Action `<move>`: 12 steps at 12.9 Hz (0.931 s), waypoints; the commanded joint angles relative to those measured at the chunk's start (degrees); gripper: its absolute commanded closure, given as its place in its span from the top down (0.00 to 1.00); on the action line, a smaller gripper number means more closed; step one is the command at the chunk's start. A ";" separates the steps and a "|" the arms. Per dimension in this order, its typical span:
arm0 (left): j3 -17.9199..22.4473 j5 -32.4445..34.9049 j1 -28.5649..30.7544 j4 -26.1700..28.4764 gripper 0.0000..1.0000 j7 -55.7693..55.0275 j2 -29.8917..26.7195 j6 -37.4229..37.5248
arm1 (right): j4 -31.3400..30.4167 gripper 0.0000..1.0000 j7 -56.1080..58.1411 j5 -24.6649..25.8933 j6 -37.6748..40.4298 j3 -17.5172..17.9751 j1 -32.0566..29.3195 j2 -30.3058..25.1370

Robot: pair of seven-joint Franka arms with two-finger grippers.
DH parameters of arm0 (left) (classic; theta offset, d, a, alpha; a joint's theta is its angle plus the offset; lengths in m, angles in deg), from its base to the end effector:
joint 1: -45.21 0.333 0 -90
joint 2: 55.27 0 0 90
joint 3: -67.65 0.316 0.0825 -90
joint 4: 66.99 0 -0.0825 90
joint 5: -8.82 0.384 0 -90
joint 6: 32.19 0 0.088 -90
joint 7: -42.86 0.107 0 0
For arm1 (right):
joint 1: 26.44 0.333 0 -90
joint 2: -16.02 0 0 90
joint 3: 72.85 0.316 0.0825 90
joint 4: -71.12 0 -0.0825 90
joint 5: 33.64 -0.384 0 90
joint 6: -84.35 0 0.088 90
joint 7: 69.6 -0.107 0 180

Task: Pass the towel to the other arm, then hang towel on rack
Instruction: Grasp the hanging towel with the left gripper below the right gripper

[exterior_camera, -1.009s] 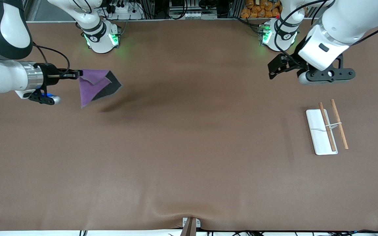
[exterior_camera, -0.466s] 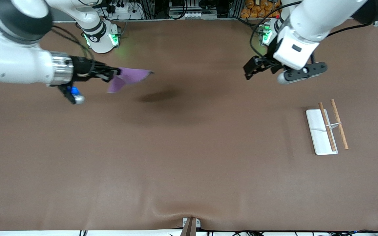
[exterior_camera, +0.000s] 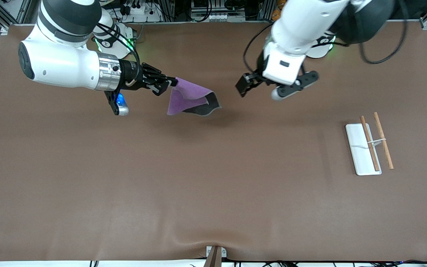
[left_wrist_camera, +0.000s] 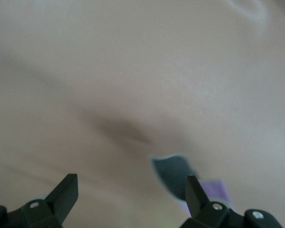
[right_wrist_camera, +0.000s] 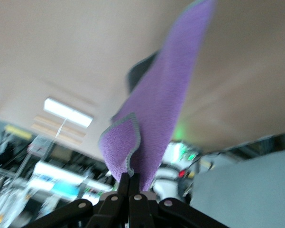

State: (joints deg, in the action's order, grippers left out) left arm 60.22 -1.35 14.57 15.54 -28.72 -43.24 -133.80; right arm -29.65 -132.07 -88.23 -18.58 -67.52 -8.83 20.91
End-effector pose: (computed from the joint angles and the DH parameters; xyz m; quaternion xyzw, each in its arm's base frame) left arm 0.4965 -0.3976 0.5840 0.9465 0.3002 -0.0469 0.1090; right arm 0.5204 0.2931 0.5405 -0.7961 0.4064 0.3195 0.3147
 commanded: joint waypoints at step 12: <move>1.98 0.06 -4.52 -3.07 1.00 -23.07 3.61 -5.44 | 0.57 0.00 -0.99 -13.53 -8.51 -0.94 3.75 1.96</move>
State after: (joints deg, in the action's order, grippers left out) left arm 61.68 -1.34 9.71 14.03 -50.75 -39.64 -139.10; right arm -29.66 -132.42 -100.28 -27.12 -68.03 -5.55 22.63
